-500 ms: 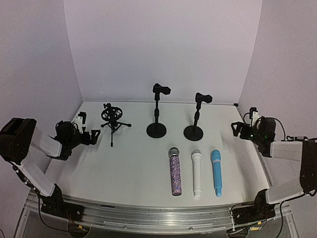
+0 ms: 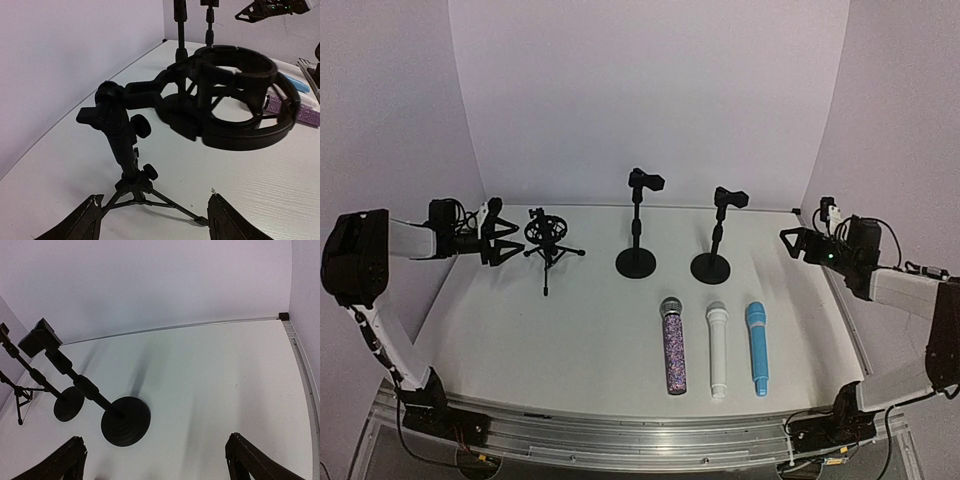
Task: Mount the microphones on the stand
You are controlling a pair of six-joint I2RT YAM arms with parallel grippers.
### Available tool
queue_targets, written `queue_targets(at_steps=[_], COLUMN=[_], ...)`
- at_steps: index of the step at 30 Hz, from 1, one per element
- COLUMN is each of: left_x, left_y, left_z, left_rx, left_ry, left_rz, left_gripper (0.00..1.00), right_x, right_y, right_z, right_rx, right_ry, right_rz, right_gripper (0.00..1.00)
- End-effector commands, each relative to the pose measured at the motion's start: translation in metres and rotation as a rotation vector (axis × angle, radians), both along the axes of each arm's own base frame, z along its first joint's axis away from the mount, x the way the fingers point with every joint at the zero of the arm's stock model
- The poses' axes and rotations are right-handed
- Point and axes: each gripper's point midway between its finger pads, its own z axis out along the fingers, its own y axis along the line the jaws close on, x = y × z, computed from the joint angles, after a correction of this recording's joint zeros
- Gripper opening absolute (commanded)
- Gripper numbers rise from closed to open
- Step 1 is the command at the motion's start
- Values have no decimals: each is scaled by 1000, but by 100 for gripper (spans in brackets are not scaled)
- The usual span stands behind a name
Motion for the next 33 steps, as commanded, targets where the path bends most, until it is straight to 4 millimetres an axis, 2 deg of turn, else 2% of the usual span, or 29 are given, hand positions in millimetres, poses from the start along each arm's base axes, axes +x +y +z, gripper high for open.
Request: queue_targets(at_steps=[1, 3, 5, 8, 10, 14, 16, 19, 23, 24, 29, 31, 33], left_x=[10, 32, 45, 50, 51, 63, 66, 67, 61, 58, 37, 22, 4], left_y=[-18, -20, -26, -38, -53, -60, -60, -64, -68, -68, -65, -67, -72], left_z=[1, -1, -4, -8, -12, -16, -19, -18, -15, -12, -3, -3, 7], left_rx=[-17, -17, -34, -37, -38, -68, -63, -61, -68, -67, -81, -93, -106], left_ry=[-66, -57, -20, 0, 12, 62, 52, 42, 52, 46, 75, 85, 41], left_rz=[-170, -133, -130, -144, -142, -114, -112, -118, -130, -130, -25, 50, 121], left_gripper=[72, 70, 67, 65, 65, 61, 56, 39, 7, 2, 0, 0, 0], right_x=[4, 2, 1, 0, -1, 0, 0, 0, 1, 1, 0, -1, -3], right_y=[7, 6, 6, 5, 5, 5, 5, 5, 5, 5, 7, 7, 8], right_z=[27, 32, 37, 40, 41, 44, 46, 48, 52, 54, 68, 76, 84], right_rx=[16, 10, 4, -6, -13, -14, -12, -12, -13, -12, -11, -9, -8], right_ry=[-56, -72, -86, -97, -104, -110, -114, -119, -127, -131, -162, -181, -200], right_rz=[47, 42, 39, 39, 37, 35, 40, 39, 40, 40, 48, 49, 50], right_gripper=[95, 95, 95, 95, 94, 94, 95, 95, 95, 94, 94, 93, 92])
